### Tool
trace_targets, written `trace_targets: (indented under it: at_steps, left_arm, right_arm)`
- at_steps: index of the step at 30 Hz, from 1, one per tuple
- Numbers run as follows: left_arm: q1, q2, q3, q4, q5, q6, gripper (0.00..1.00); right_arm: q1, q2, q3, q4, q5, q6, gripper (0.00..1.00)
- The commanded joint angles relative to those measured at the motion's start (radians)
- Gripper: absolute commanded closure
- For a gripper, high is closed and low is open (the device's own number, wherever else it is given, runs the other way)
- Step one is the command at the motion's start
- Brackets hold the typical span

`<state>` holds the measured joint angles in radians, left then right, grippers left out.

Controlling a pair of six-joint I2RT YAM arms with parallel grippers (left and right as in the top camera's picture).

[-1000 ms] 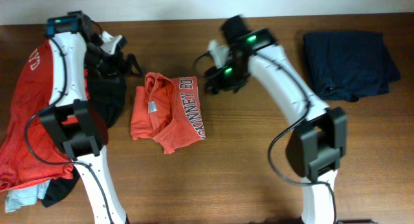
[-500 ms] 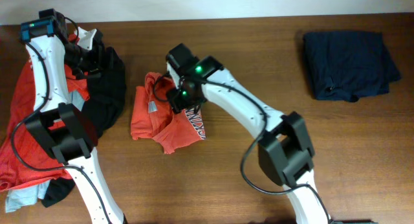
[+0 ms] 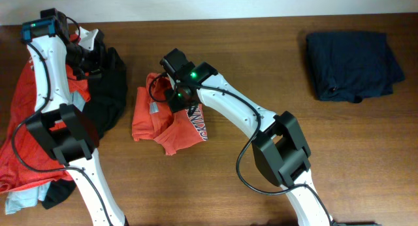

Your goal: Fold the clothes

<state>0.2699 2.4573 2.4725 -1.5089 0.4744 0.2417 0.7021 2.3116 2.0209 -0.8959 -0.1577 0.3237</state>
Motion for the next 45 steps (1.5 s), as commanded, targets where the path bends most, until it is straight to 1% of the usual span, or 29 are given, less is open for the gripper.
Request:
trace_targets:
  at_steps: [1,3,4,6,9,11,15,17,23,30,31,32,33,34,35,36,38,45]
  left_arm:
    - [0.002,-0.036,0.022,0.002,-0.007,-0.009,0.01]
    - [0.002,-0.036,0.022,0.002,-0.020,-0.009,0.01]
    - [0.002,-0.036,0.022,0.002,-0.031,-0.009,0.01]
    - [0.002,-0.036,0.022,0.002,-0.043,-0.010,0.01]
    - [0.002,-0.036,0.022,0.003,-0.045,-0.010,0.01]
    - [0.002,-0.036,0.022,0.006,-0.045,-0.010,0.01]
    - [0.002,-0.036,0.022,0.010,-0.045,-0.010,0.01]
    - [0.002,-0.036,0.022,0.011,-0.045,-0.009,0.01]
    - [0.002,-0.036,0.023,0.014,-0.045,-0.010,0.01]
    - [0.002,-0.036,0.023,0.014,-0.045,-0.010,0.01]
    - [0.002,-0.036,0.023,0.013,-0.045,-0.010,0.01]
    - [0.002,-0.036,0.023,0.013,-0.045,-0.010,0.01]
    - [0.002,-0.036,0.023,0.013,-0.045,-0.010,0.01]
    - [0.002,-0.036,0.023,0.013,-0.045,-0.010,0.01]
    - [0.002,-0.036,0.023,0.013,-0.045,-0.010,0.01]
    - [0.002,-0.036,0.023,0.013,-0.045,-0.010,0.01]
    - [0.002,-0.036,0.023,0.014,-0.045,-0.010,0.01]
    - [0.002,-0.036,0.023,0.013,-0.045,-0.010,0.01]
  right_arm:
    - [0.006,0.036,-0.003,0.000,0.003,0.026,0.54]
    - [0.006,0.051,-0.003,-0.002,-0.019,0.026,0.55]
    - [0.006,0.052,-0.003,-0.002,-0.030,0.027,0.57]
    - [0.007,0.055,-0.003,0.000,-0.033,0.026,0.63]
    - [0.007,0.055,0.012,0.003,-0.033,0.026,0.75]
    - [0.007,0.055,0.027,0.002,-0.033,0.026,0.79]
    - [0.007,0.055,0.103,-0.039,-0.033,0.026,0.87]
    - [0.008,0.055,0.153,-0.062,-0.033,0.026,0.95]
    - [0.040,0.055,0.271,-0.079,-0.033,0.026,0.96]
    - [0.121,0.104,0.272,-0.018,-0.010,0.034,0.96]
    - [0.131,0.119,0.272,-0.013,-0.012,0.033,0.93]
    - [0.139,0.131,0.272,-0.012,-0.014,0.033,0.75]
    - [0.145,0.139,0.272,-0.015,-0.015,0.033,0.52]
    - [0.153,0.145,0.272,-0.022,-0.014,0.033,0.38]
    - [0.157,0.146,0.272,-0.031,-0.014,0.024,0.28]
    - [0.161,0.146,0.272,-0.042,-0.013,0.021,0.21]
    - [0.158,0.135,0.272,-0.056,0.001,0.022,0.18]
    - [0.085,0.019,0.274,-0.114,0.017,-0.006,0.17]
